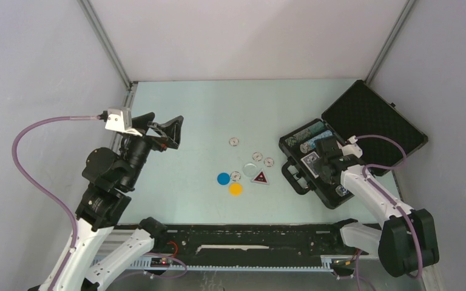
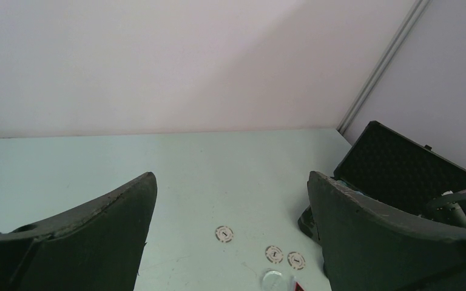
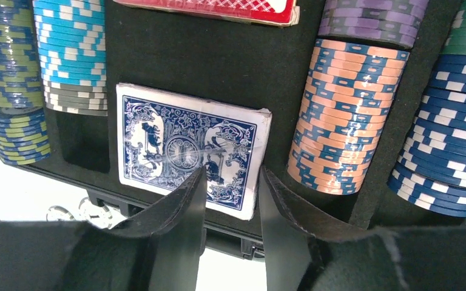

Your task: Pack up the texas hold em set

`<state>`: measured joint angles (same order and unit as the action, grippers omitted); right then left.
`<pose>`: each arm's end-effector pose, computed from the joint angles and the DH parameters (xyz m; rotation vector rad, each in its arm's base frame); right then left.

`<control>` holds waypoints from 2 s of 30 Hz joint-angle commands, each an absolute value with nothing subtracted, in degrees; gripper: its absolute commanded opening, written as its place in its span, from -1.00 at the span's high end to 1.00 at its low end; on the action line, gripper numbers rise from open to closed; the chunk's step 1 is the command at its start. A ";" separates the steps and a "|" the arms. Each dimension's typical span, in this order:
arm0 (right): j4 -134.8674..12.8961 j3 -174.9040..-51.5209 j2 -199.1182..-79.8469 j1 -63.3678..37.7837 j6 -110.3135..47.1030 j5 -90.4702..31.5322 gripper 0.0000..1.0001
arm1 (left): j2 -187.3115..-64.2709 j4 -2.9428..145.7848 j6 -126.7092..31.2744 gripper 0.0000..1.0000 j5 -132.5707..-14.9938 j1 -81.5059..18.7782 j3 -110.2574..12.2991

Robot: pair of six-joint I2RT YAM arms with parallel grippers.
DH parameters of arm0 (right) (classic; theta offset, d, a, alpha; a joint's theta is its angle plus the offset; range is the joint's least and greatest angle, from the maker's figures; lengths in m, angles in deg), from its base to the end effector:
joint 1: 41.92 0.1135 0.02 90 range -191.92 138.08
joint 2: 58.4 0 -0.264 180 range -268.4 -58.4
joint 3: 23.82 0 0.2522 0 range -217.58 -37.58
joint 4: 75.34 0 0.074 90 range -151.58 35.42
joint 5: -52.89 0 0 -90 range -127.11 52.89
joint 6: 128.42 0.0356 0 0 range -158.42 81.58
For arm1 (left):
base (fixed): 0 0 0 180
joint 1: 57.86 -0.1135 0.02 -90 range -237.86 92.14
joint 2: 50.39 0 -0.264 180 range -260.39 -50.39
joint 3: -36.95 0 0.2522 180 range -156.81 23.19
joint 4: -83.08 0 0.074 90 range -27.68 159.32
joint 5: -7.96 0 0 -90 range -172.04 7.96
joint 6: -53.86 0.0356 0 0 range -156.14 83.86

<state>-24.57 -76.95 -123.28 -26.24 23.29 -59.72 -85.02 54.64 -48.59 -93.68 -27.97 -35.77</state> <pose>0.2003 0.0420 0.2064 1.1019 2.2780 -0.0080 0.0977 -0.0479 0.4374 0.0456 1.4214 -0.4697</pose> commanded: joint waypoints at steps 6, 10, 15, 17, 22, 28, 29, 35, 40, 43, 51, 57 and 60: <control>-30.38 -73.87 -125.89 -26.59 26.22 -59.28 0.11 | -84.30 56.13 -48.39 -1.00 -92.79 -27.67 -34.96; -27.29 -77.22 -122.08 -25.59 19.04 -59.18 -0.12 | -84.13 56.14 -48.53 -1.00 -92.48 -26.97 -35.04; -31.74 -78.14 -116.17 -24.95 1.27 -49.97 -0.68 | -83.84 55.96 -48.53 -1.00 -92.32 -25.99 -35.31; -36.10 -78.32 -116.21 -25.41 -5.79 -44.65 -0.89 | -84.12 55.96 -48.62 -1.00 -92.46 -25.47 -35.18; -33.77 -84.60 -120.53 -26.46 -10.43 -41.75 -0.99 | -86.37 56.46 -48.83 -1.00 -92.85 -24.45 -34.53; -36.02 -85.26 -120.33 -18.61 -13.06 -37.48 -0.99 | -89.03 56.50 -49.15 -1.00 -92.57 -24.38 -34.45; -36.79 -85.06 -121.06 -17.94 -13.33 -34.52 -0.99 | -89.27 56.49 -49.15 -1.00 -92.51 -24.40 -34.53; -37.61 -87.01 -131.03 -5.92 -17.39 -38.64 -0.99 | -90.02 56.27 -48.59 -1.00 -93.47 -24.47 -34.51; -35.94 -92.23 -141.41 -1.62 -21.01 -40.83 -0.99 | -90.35 56.24 -47.89 -1.00 -95.05 -24.47 -34.25; -34.88 -95.38 -146.44 0.82 -22.90 -42.69 -0.99 | -90.70 56.18 -47.57 -1.00 -95.61 -24.48 -34.18; -30.74 -102.36 -157.10 3.99 -24.14 -46.44 -0.98 | -90.21 56.13 -47.47 -1.00 -95.70 -24.46 -34.13; -29.95 -103.21 -158.83 4.47 -21.58 -46.34 -0.96 | -90.11 56.14 -47.96 -1.00 -94.49 -24.51 -34.33; -30.47 -103.20 -159.40 6.11 -20.31 -46.93 -0.96 | -89.87 56.13 -48.00 -1.00 -94.40 -24.47 -34.35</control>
